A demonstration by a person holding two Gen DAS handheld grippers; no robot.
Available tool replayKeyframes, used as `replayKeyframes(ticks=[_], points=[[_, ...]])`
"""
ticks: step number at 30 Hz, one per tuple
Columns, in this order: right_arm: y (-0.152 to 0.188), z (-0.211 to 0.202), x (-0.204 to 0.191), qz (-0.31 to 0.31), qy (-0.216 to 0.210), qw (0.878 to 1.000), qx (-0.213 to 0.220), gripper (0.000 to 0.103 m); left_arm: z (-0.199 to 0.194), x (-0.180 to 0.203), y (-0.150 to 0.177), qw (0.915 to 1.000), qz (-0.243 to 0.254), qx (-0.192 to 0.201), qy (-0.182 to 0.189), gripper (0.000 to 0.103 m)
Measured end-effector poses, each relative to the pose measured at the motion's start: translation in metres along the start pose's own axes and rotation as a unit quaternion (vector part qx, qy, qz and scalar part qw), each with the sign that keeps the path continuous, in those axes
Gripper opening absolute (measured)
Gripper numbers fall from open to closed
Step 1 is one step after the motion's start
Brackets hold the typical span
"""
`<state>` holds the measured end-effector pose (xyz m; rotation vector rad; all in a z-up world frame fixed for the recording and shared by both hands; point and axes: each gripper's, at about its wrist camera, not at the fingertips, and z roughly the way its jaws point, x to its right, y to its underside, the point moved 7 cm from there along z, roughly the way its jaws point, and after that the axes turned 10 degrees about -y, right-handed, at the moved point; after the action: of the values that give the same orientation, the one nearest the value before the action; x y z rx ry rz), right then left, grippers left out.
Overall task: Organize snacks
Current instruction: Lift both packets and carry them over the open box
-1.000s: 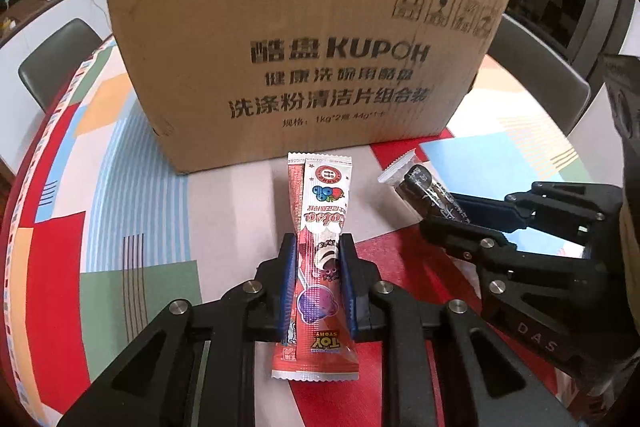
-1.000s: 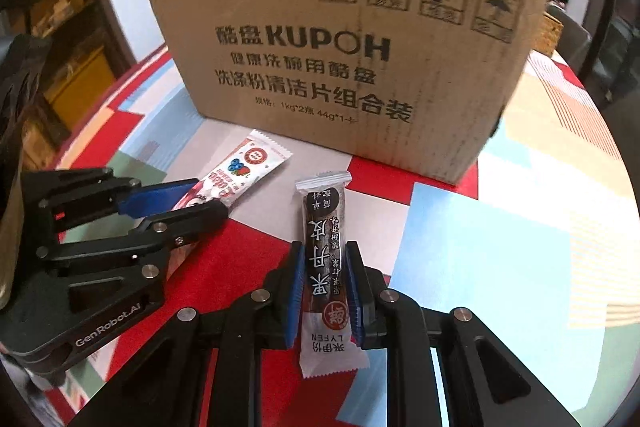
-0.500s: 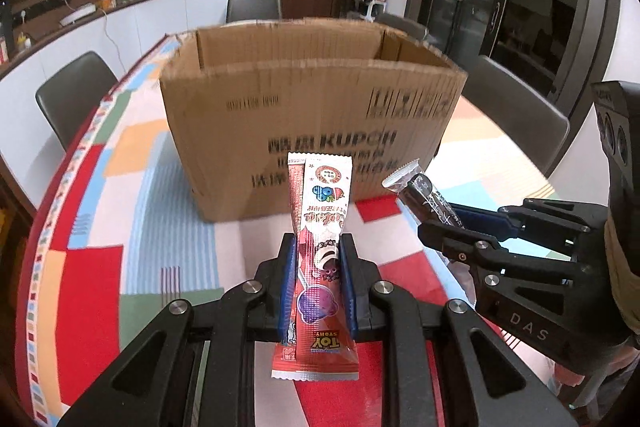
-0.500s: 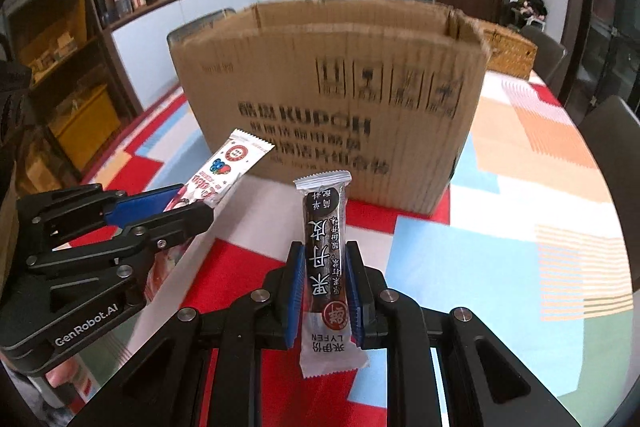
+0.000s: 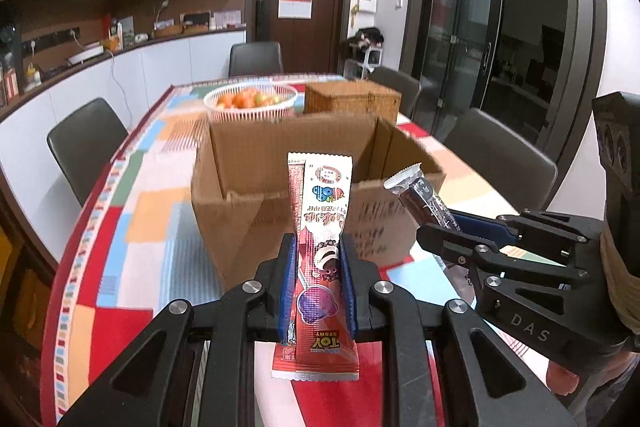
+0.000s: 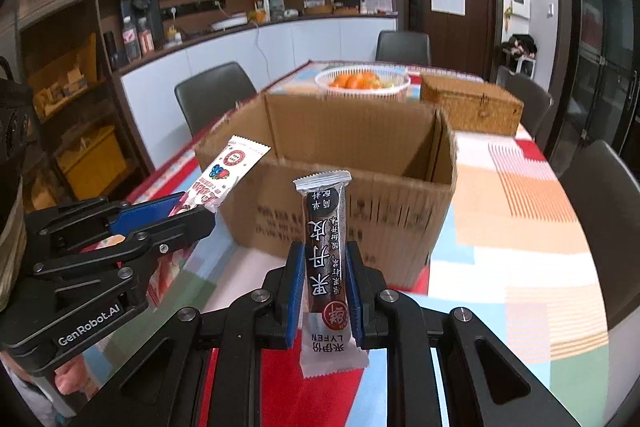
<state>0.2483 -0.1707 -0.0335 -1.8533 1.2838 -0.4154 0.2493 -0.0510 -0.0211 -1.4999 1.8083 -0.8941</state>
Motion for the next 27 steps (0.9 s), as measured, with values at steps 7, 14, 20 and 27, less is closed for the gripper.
replayKeyframes(ticks=[7, 14, 20, 27], points=[[-0.03, -0.01, 0.001, -0.003, 0.003, 0.999, 0.034, 0.021, -0.008, 0.0, -0.033, 0.9995, 0.006, 0.03, -0.008, 0.021], [-0.057, -0.015, 0.008, -0.007, 0.013, 0.998, 0.057, 0.021, -0.008, -0.004, -0.061, 0.9981, 0.018, 0.055, -0.024, 0.021], [-0.082, -0.013, 0.014, -0.016, 0.028, 0.997, 0.067, 0.021, 0.001, -0.012, -0.087, 0.9969, 0.026, 0.065, -0.035, 0.021], [-0.109, -0.001, 0.024, -0.01, 0.034, 0.997, 0.071, 0.021, 0.025, -0.023, -0.113, 0.9981, 0.007, 0.051, -0.033, 0.022]])
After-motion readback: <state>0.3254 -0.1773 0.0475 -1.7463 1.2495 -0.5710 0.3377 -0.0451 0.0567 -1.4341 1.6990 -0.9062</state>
